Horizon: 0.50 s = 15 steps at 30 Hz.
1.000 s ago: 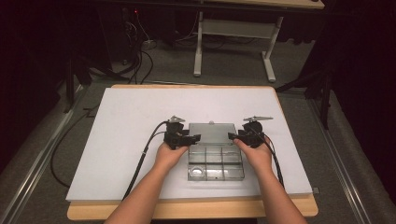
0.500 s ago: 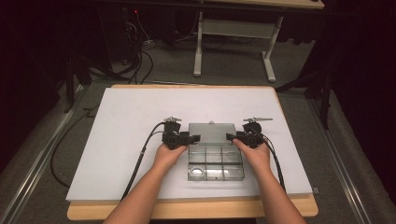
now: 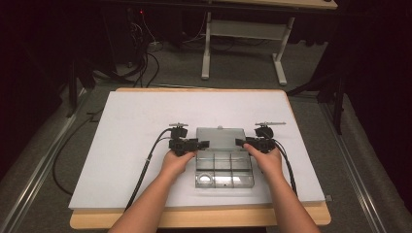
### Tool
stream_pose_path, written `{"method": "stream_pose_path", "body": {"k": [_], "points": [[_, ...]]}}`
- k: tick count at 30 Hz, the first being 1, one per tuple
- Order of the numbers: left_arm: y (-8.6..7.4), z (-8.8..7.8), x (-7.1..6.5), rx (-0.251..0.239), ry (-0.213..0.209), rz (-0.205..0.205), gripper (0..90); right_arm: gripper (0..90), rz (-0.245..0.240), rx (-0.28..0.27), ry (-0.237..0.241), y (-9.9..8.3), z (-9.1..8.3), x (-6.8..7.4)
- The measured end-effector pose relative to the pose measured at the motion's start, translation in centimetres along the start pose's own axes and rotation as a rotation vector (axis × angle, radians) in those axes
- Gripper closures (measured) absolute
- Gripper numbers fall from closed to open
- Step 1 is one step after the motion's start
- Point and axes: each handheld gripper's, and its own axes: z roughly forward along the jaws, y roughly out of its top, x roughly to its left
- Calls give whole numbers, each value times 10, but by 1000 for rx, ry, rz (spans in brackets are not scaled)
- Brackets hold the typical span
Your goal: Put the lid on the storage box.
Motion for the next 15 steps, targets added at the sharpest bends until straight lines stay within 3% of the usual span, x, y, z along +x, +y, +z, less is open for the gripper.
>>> {"method": "stream_pose_path", "body": {"k": [15], "points": [[1, -3, -6, -14, 26, 44, 363, 403, 9, -11, 18, 1, 0, -2]]}}
